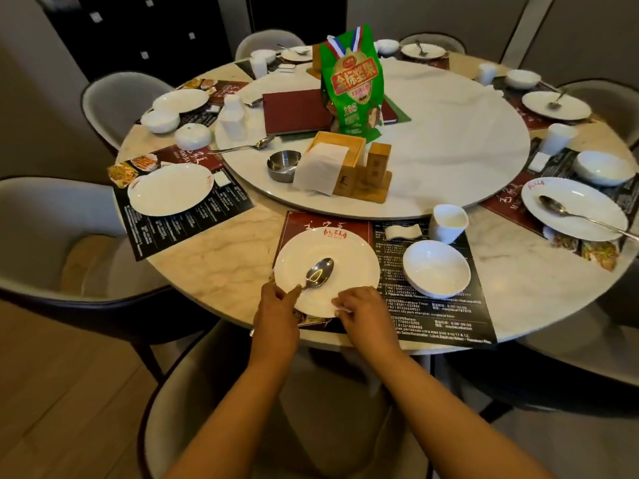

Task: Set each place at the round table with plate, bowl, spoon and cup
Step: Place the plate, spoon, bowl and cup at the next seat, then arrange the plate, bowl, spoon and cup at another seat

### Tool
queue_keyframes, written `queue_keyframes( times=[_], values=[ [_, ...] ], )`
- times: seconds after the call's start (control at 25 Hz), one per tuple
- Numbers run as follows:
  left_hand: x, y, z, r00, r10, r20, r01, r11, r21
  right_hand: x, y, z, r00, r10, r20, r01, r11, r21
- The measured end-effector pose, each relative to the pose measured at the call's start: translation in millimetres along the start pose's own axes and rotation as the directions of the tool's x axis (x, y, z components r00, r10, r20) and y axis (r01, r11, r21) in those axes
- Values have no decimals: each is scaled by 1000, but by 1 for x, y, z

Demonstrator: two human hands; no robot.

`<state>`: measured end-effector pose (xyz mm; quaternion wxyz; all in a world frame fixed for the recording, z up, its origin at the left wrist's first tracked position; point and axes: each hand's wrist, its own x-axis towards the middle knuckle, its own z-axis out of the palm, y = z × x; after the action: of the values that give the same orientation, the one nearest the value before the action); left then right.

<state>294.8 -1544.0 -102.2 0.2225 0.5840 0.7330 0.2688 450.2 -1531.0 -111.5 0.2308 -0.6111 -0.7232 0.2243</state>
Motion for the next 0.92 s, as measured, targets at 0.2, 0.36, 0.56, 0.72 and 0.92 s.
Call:
queue_keyframes(
  times=[0.2, 0.36, 0.56, 0.72, 0.92],
  values=[
    [2, -2, -10, 997, 37, 69, -44, 994, 102, -2, -7, 1, 1000, 22, -20, -21, 999, 40],
    [1, -5, -31, 994, 104, -11, -104, 994, 41, -4, -42, -3, 994, 94, -50, -81, 973, 216],
    [20, -39, -88, 983, -170, -69, 127, 903, -411, 15, -116, 17, 997, 80, -21, -67, 925, 373],
    [42, -89, -138, 953, -301, 38, 256, 730, -633, 40, -173, 62, 996, 84, -35, -64, 919, 388],
    [77, -164, -208, 956, -264, 126, 280, 699, -658, 75, -254, 128, 979, 178, -98, -111, 871, 478]
  ],
)
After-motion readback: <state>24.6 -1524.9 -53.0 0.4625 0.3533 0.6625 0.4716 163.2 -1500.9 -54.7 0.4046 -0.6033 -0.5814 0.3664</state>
